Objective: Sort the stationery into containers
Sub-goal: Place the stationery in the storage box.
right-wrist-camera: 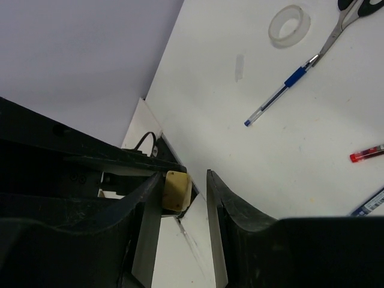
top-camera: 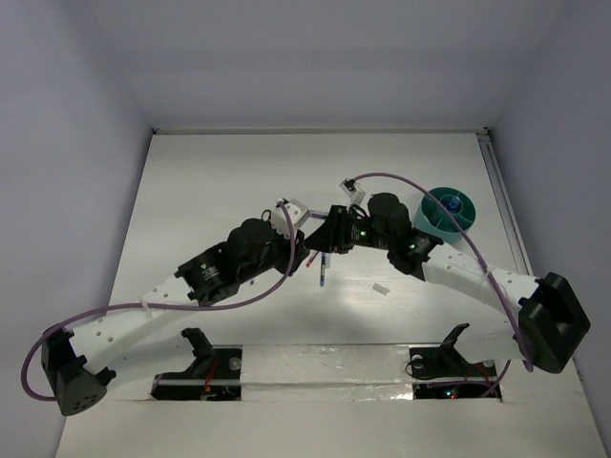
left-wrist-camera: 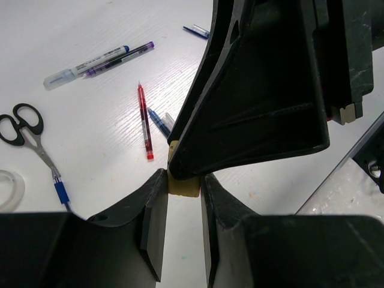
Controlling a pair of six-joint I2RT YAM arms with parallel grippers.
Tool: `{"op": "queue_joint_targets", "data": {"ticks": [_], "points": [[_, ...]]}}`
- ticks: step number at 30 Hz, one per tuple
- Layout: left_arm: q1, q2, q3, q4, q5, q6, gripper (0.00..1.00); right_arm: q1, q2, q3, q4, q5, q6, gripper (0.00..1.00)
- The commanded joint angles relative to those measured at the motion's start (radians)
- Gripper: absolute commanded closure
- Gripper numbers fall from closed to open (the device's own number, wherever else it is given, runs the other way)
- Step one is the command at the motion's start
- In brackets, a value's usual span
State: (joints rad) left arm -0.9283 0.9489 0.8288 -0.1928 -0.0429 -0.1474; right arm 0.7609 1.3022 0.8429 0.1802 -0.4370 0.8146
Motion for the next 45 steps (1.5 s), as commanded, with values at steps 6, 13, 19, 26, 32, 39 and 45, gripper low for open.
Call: {"op": "queue_joint_targets", "data": {"ticks": [6, 13, 19, 26, 32, 39, 45], "points": [[-0.003, -0.019, 0.001, 0.03, -0.037, -0.007, 1.0, 0.011, -0.023, 0.038, -0.005, 0.001, -0.014, 0.93], [-0.003, -0.038, -0.003, 0.039, -0.018, -0.015, 0.57, 0.011, -0.083, 0.064, -0.092, 0.186, -0.074, 1.0], [-0.003, -0.085, -0.007, 0.044, -0.015, -0.018, 0.28, -0.098, -0.139, 0.105, -0.186, 0.277, -0.141, 1.0], [-0.003, -0.128, -0.008, 0.026, -0.052, -0.04, 0.1, -0.276, -0.221, 0.14, -0.364, 0.359, -0.241, 1.0], [-0.003, -0.096, 0.006, -0.048, -0.166, -0.089, 0.09, -0.373, -0.196, 0.194, -0.539, 0.65, -0.406, 1.0], [-0.003, -0.032, 0.024, -0.128, -0.267, -0.129, 0.09, -0.44, -0.075, 0.234, -0.611, 0.954, -0.587, 1.0], [-0.003, -0.087, 0.018, -0.12, -0.265, -0.132, 0.09, -0.46, -0.003, 0.257, -0.62, 1.04, -0.652, 1.0]]}}
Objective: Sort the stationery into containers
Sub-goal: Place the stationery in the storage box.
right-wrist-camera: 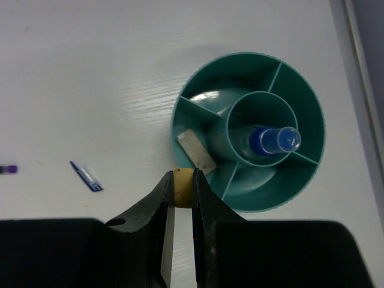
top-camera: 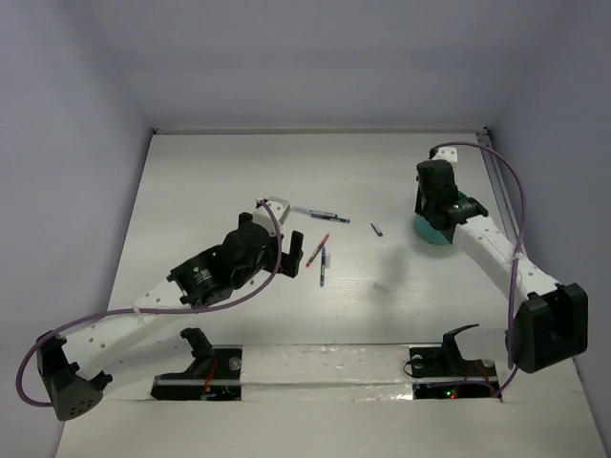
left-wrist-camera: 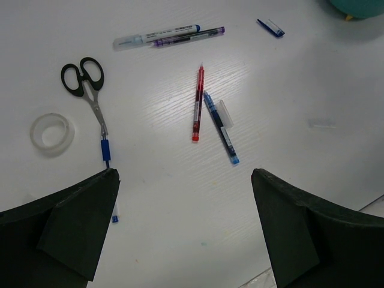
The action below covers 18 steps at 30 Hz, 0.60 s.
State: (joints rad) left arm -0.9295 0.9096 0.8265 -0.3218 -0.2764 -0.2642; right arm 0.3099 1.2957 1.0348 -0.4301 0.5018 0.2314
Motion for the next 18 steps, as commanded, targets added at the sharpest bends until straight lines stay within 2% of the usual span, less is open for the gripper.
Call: {"op": "queue_joint_targets", "data": {"ticks": [1, 12, 14, 15, 17, 18], "points": [[-0.002, -0.054, 0.02, 0.009, -0.038, -0.017, 0.09, -0.009, 0.014, 0.065, -0.009, 0.104, -0.072, 1.0], [-0.002, -0.087, 0.02, 0.015, -0.055, -0.018, 0.09, -0.046, 0.128, 0.068, 0.037, 0.112, -0.103, 1.0], [-0.002, -0.087, 0.02, 0.013, -0.056, -0.018, 0.09, -0.046, 0.132, 0.067, 0.05, 0.112, -0.103, 0.96], [-0.002, -0.087, 0.02, 0.015, -0.056, -0.02, 0.09, -0.046, 0.132, 0.067, 0.053, 0.116, -0.099, 0.85], [-0.002, -0.089, 0.019, 0.015, -0.06, -0.02, 0.09, -0.046, 0.128, 0.064, 0.057, 0.112, -0.099, 0.69], [-0.002, -0.09, 0.019, 0.016, -0.06, -0.02, 0.09, -0.046, 0.125, 0.065, 0.059, 0.112, -0.098, 0.53]]}}
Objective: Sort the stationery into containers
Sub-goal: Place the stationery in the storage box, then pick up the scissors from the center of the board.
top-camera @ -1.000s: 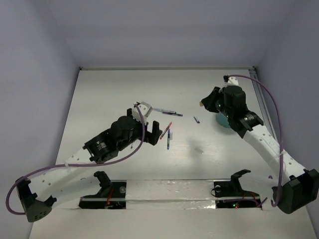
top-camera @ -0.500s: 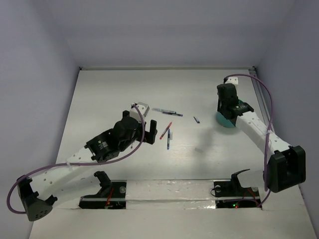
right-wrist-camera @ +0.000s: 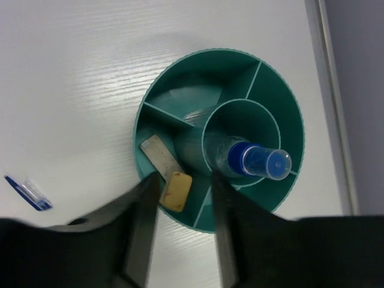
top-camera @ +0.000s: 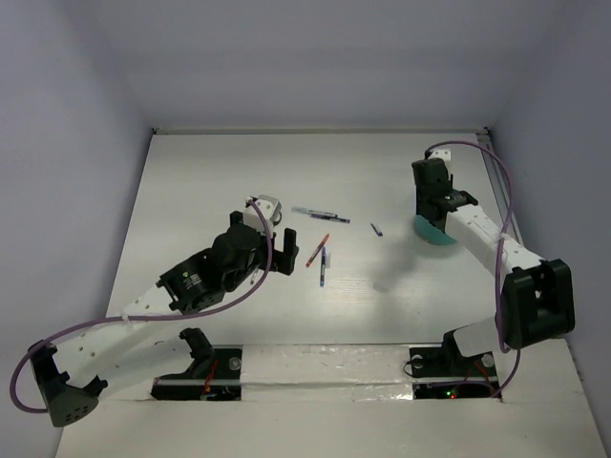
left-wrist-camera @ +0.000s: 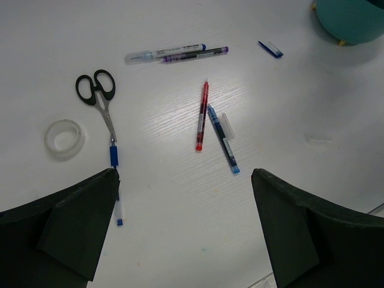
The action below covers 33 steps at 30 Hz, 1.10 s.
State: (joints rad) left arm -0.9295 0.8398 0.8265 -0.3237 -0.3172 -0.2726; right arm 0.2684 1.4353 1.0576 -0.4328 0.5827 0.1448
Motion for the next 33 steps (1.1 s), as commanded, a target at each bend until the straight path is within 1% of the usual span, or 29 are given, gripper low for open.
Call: {"op": "queue_joint_targets", "data": {"ticks": [1, 3, 6, 8, 10, 11, 12, 13, 14, 15, 16, 17, 18, 20, 21, 24, 25, 26, 27, 28, 30, 33], "points": [[-0.002, -0.019, 0.019, 0.018, -0.02, -0.011, 0.09, -0.005, -0.022, 0.044, 0.06, 0.023, -0.008, 0.47], [-0.002, -0.021, 0.019, 0.018, -0.02, -0.013, 0.09, -0.005, -0.029, 0.05, 0.051, 0.003, -0.002, 0.38], [0.008, -0.025, 0.016, 0.021, -0.022, -0.016, 0.09, -0.005, -0.053, 0.064, 0.04, -0.037, 0.015, 0.38], [0.017, -0.027, 0.016, 0.022, -0.031, -0.019, 0.09, -0.005, -0.087, 0.07, 0.045, -0.136, 0.022, 0.38], [0.029, -0.037, 0.016, 0.023, -0.039, -0.025, 0.09, 0.005, -0.111, 0.062, 0.081, -0.246, 0.053, 0.44], [0.029, -0.042, 0.016, 0.025, -0.045, -0.027, 0.09, 0.014, -0.125, 0.062, 0.094, -0.336, 0.07, 0.46], [0.043, -0.048, 0.014, 0.029, -0.048, -0.028, 0.09, 0.028, -0.127, 0.062, 0.106, -0.38, 0.093, 0.53], [0.06, -0.06, 0.013, 0.032, -0.054, -0.033, 0.09, 0.069, -0.125, 0.061, 0.141, -0.423, 0.131, 0.58], [0.069, -0.068, 0.013, 0.035, -0.06, -0.036, 0.09, 0.098, -0.118, 0.064, 0.163, -0.496, 0.148, 0.64], [0.078, -0.076, 0.01, 0.038, -0.066, -0.04, 0.09, 0.135, -0.089, 0.068, 0.181, -0.515, 0.165, 0.77], [0.089, -0.093, 0.008, 0.043, -0.069, -0.043, 0.09, 0.176, -0.064, 0.091, 0.213, -0.52, 0.186, 0.82], [0.11, -0.102, 0.003, 0.046, -0.074, -0.048, 0.09, 0.257, -0.035, 0.11, 0.227, -0.526, 0.19, 0.85], [0.121, -0.12, 0.0, 0.055, -0.077, -0.051, 0.1, 0.294, 0.032, 0.132, 0.248, -0.527, 0.202, 0.88], [0.139, -0.142, -0.001, 0.06, -0.092, -0.057, 0.11, 0.372, 0.103, 0.191, 0.29, -0.558, 0.217, 0.89], [0.155, -0.165, -0.006, 0.066, -0.1, -0.062, 0.11, 0.394, 0.179, 0.215, 0.311, -0.57, 0.231, 0.88], [0.182, -0.205, -0.015, 0.08, -0.125, -0.071, 0.14, 0.462, 0.289, 0.33, 0.333, -0.575, 0.23, 0.86], [0.182, -0.229, -0.018, 0.084, -0.129, -0.071, 0.15, 0.475, 0.327, 0.366, 0.324, -0.575, 0.222, 0.84], [0.195, -0.238, -0.021, 0.087, -0.137, -0.073, 0.15, 0.488, 0.402, 0.404, 0.312, -0.575, 0.214, 0.83], [0.195, -0.258, -0.026, 0.095, -0.14, -0.074, 0.15, 0.499, 0.439, 0.479, 0.302, -0.575, 0.204, 0.79], [0.207, -0.266, -0.027, 0.098, -0.141, -0.074, 0.16, 0.517, 0.509, 0.516, 0.28, -0.577, 0.19, 0.76], [0.207, -0.278, -0.032, 0.106, -0.143, -0.074, 0.17, 0.531, 0.578, 0.62, 0.244, -0.567, 0.177, 0.71], [0.207, -0.269, -0.032, 0.106, -0.138, -0.074, 0.17, 0.554, 0.694, 0.709, 0.16, -0.541, 0.153, 0.65]]}}
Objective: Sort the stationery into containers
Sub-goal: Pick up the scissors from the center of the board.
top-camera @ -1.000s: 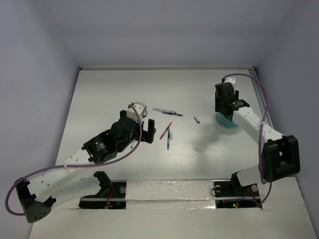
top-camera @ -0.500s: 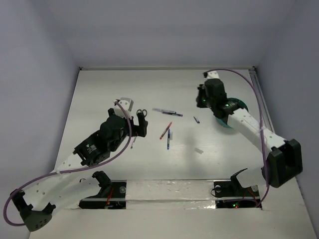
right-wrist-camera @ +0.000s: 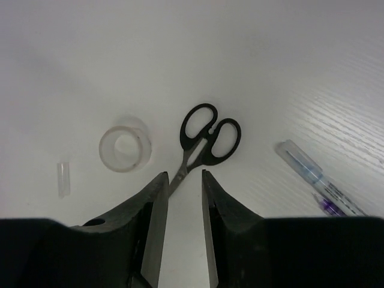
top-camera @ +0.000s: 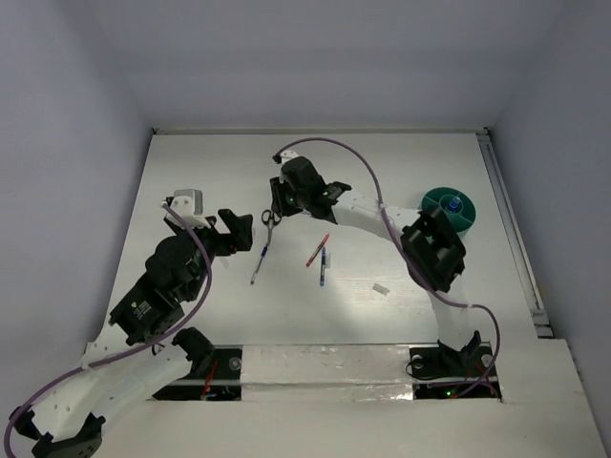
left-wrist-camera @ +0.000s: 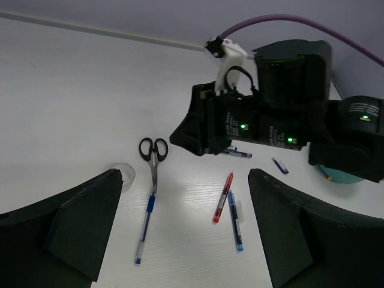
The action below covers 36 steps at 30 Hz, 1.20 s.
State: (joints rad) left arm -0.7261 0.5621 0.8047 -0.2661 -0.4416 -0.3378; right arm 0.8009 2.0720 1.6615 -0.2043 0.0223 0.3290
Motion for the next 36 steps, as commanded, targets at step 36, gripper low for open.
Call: {"op": "queue_joint_targets", "data": {"ticks": [36], "points": [[0.068, 0.055, -0.015, 0.076, 0.087, 0.006, 0.17, 0.05, 0.332, 0.3, -0.127, 0.16, -0.042, 0.68]]}}
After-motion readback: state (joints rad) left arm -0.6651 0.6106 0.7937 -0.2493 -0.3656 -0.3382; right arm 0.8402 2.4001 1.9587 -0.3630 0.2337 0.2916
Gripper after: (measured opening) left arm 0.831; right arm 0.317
